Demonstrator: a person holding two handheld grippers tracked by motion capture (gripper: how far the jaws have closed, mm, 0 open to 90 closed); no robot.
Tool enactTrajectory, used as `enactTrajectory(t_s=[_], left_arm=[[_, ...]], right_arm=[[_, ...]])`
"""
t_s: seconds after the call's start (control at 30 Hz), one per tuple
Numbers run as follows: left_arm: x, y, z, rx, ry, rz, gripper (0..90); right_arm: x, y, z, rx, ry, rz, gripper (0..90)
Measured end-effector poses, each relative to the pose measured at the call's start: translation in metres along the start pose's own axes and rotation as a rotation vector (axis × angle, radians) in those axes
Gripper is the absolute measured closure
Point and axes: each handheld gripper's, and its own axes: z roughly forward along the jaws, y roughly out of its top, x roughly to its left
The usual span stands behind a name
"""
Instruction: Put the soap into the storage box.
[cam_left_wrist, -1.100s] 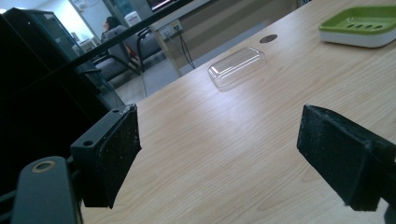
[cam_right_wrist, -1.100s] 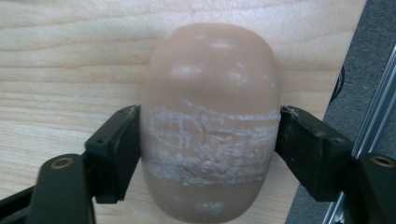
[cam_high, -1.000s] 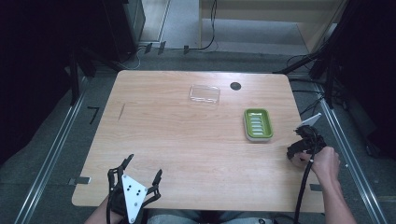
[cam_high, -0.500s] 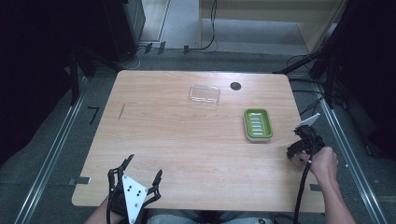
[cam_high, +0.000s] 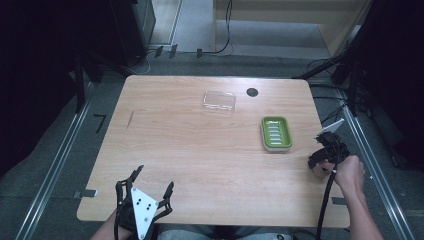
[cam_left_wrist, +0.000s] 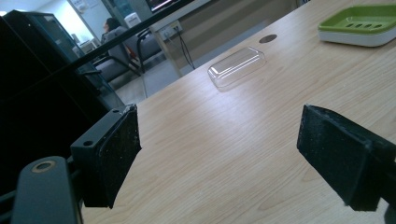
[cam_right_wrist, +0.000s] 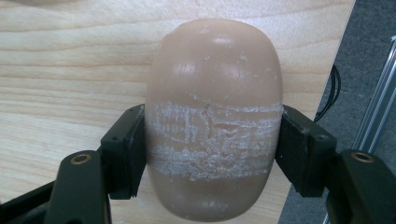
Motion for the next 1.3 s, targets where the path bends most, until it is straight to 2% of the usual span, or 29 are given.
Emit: enactTrajectory(t_s=[0.37, 0.8, 1.3], left_arm=[[0.000, 0.000, 0.000, 0.001, -0.002, 0.001, 13.9], [0.000, 0.000, 0.000, 0.000, -0.001, -0.005, 13.9], [0.000, 0.000, 0.000, 0.002, -0.002, -0.002, 13.9]], right_arm=[[0.008, 0.004, -0.008, 0.003, -0.002, -0.036, 33.4], [0.015, 0.007, -0.021, -0.017, 0.002, -0.066, 33.4], [0.034, 0.017, -0.032, -0.017, 0.009, -0.118, 33.4]])
